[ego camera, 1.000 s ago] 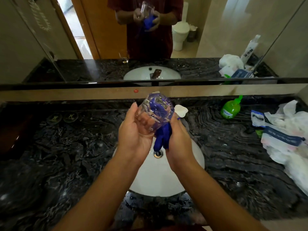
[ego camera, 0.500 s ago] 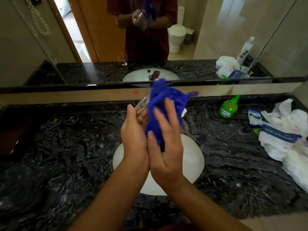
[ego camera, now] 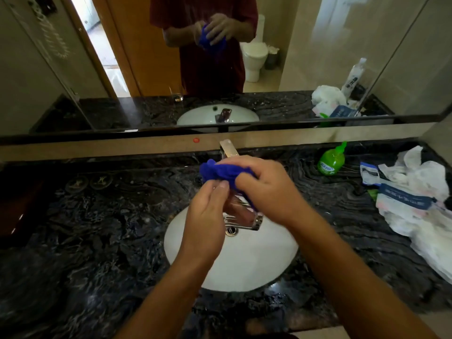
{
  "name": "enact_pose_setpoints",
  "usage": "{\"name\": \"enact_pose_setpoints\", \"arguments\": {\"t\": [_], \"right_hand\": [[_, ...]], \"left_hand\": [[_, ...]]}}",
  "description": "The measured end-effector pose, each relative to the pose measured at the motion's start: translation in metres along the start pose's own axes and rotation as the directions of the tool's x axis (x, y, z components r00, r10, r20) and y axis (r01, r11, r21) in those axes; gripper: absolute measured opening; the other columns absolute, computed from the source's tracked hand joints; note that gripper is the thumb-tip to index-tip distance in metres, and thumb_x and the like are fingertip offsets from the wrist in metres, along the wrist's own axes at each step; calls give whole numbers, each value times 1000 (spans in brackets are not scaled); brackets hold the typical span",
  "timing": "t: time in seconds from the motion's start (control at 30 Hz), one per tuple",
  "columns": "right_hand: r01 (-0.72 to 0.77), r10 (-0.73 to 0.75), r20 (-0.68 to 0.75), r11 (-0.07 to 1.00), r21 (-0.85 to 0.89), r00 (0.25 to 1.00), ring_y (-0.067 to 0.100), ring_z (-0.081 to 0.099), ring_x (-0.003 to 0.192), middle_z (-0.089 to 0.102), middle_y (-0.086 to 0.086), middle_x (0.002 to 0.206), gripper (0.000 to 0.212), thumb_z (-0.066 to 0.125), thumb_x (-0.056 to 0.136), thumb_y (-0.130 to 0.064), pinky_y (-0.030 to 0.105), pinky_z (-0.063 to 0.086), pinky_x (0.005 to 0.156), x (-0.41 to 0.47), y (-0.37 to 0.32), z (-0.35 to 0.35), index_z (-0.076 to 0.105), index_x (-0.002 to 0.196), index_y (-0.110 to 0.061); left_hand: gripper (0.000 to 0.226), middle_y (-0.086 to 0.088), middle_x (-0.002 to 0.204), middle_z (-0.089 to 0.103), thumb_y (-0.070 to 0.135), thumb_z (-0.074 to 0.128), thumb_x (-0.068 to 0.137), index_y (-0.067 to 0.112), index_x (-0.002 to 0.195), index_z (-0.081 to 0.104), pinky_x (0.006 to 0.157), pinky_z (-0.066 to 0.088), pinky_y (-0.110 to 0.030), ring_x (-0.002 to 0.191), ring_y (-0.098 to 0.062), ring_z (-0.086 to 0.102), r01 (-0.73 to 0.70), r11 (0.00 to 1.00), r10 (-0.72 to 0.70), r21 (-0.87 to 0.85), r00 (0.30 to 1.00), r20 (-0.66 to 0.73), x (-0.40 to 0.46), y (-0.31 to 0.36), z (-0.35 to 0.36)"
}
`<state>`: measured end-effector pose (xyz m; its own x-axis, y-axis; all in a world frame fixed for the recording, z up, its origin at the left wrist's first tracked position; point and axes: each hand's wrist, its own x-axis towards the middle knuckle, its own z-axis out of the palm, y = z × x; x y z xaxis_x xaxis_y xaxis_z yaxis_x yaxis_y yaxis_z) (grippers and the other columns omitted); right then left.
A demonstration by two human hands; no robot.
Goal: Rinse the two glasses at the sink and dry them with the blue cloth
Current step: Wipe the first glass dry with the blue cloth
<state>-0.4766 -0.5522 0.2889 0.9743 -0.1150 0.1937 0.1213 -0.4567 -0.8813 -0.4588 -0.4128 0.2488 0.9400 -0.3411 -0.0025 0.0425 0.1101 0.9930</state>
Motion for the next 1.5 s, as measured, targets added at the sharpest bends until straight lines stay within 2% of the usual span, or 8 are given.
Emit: {"name": "enact_pose_setpoints", "arguments": {"t": [0.13, 0.37, 0.73, 0.83, 0.93, 1.1, 1.3, 1.5], "right_hand": [[-346, 273, 234, 859, 378, 933, 16, 69, 72, 77, 6, 86, 38, 55, 76, -20, 24, 55, 61, 4, 18, -29, 82, 102, -27], [-523, 566, 183, 525, 671, 804, 32, 74, 94, 79, 18, 107, 31, 66, 89, -39, 45, 58, 86, -28, 61, -6, 83, 96, -14], [-492, 514, 304, 281, 824, 802, 23, 77, 75, 80, 12, 96, 21, 66, 85, -25, 32, 60, 58, -60, 99, -14, 84, 88, -14], [-498, 540, 277, 320, 806, 795, 23, 79, 88, 80, 11, 108, 30, 61, 98, -36, 33, 62, 65, -60, 105, -9, 86, 95, -18], [-507, 516, 201, 562, 653, 832, 23, 77, 89, 80, 12, 107, 23, 61, 102, -31, 35, 60, 72, -62, 108, -2, 83, 102, -25], [-470, 429, 200, 747, 471, 881, 13, 77, 79, 81, 1, 96, 24, 62, 103, -24, 20, 54, 57, -60, 104, 23, 80, 98, -39], [-495, 450, 209, 769, 405, 868, 6, 71, 64, 80, 2, 91, 14, 66, 95, -35, 16, 47, 46, -39, 87, 79, 79, 101, -38], [-557, 488, 274, 767, 319, 829, 16, 77, 83, 81, 0, 96, 25, 61, 103, -23, 22, 57, 63, -28, 83, 147, 79, 99, -39]], "left_hand": [[28, -13, 63, 69, 30, 50, 96, 17, 84, 72, 62, 58, -31, 60, -24, 69, 53, 974, -40, -218, 997, 67, -8, 4, 8], [35, -3, 69, 73, 38, 54, 97, 23, 79, 81, 60, 58, -27, 63, -14, 71, 52, 902, -86, -428, 994, -61, -8, 0, 26], [31, -5, 64, 63, 34, 58, 95, 13, 81, 75, 67, 56, -31, 55, -16, 62, 73, 856, -221, -512, 947, -234, -41, -23, 16], [21, -9, 74, 65, 27, 67, 89, 7, 88, 69, 81, 56, -39, 65, -20, 64, 96, 818, -283, -567, 925, -252, -56, -26, -9], [15, -8, 72, 71, 18, 66, 86, 5, 93, 66, 64, 61, -31, 64, -18, 71, 14, 887, -198, -461, 914, -353, -74, -30, -44], [20, -15, 84, 79, 29, 69, 96, 10, 97, 69, 72, 63, -32, 78, -28, 78, 131, 983, -62, 129, 896, -440, -103, -39, -119], [9, 1, 80, 80, 24, 69, 97, 15, 93, 70, 77, 61, -32, 79, -14, 78, 232, 846, 9, 480, 894, -447, -126, -59, -202], [9, 16, 73, 77, 30, 76, 93, 28, 87, 70, 79, 58, -42, 77, -1, 74, 420, 571, -62, 705, 879, -473, -127, -93, -302]]}}
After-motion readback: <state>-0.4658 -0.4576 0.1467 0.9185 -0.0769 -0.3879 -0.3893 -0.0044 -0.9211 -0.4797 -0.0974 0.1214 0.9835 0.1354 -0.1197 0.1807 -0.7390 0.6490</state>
